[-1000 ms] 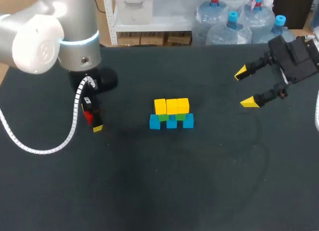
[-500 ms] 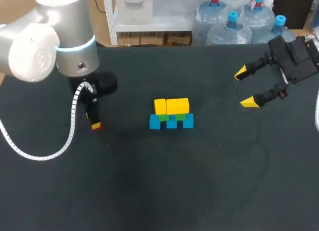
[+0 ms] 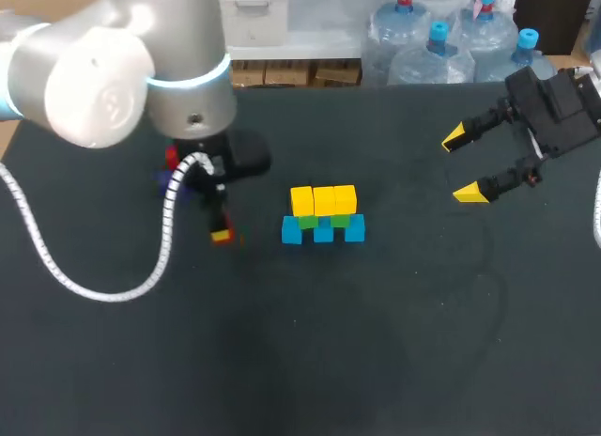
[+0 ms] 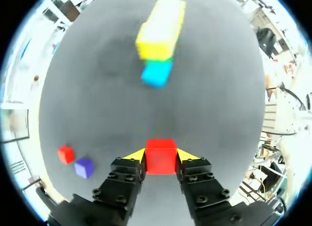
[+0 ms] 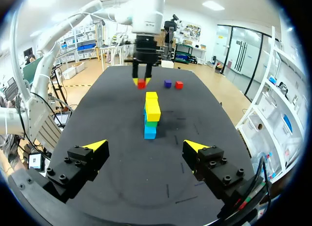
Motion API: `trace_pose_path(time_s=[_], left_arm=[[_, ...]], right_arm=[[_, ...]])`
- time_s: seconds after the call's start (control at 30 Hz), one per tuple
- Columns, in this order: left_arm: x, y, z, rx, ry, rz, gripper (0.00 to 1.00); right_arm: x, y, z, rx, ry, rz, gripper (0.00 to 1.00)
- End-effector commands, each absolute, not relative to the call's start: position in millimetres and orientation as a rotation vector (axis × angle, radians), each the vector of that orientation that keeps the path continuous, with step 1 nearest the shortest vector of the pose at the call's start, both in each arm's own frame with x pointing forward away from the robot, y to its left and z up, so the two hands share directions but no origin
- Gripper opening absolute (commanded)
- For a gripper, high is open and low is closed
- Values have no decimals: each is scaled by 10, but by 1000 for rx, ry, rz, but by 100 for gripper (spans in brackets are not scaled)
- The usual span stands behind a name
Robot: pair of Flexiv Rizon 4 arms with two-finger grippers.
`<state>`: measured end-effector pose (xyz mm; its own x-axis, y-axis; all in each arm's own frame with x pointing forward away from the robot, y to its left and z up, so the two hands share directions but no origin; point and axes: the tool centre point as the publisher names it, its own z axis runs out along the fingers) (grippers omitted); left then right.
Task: Place the blue cubes, place green cubes on the blue cubes, place the yellow cubes on the green cubes, then place the red cubes on the yellow cubes, and place purple cube on the red cubes.
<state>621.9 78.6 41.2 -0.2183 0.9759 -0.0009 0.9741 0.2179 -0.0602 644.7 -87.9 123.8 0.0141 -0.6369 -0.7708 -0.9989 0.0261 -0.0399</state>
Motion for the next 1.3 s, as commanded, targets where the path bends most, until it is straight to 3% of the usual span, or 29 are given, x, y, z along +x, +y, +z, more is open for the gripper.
trace_pose_path(time_s=[0.03,0.4,1.3], left_arm=[[6026,600,439,-1952,-2401,113,0],[5639,227,511,-1993,-2418,183,0],[5592,-506,325,-2160,-2234,192,0]], right_arm=[[6445,-877,1235,-1676,1687,748,100],[6445,-877,1235,-1676,1687,748,100],[6445,-877,1235,-1676,1687,748,100]])
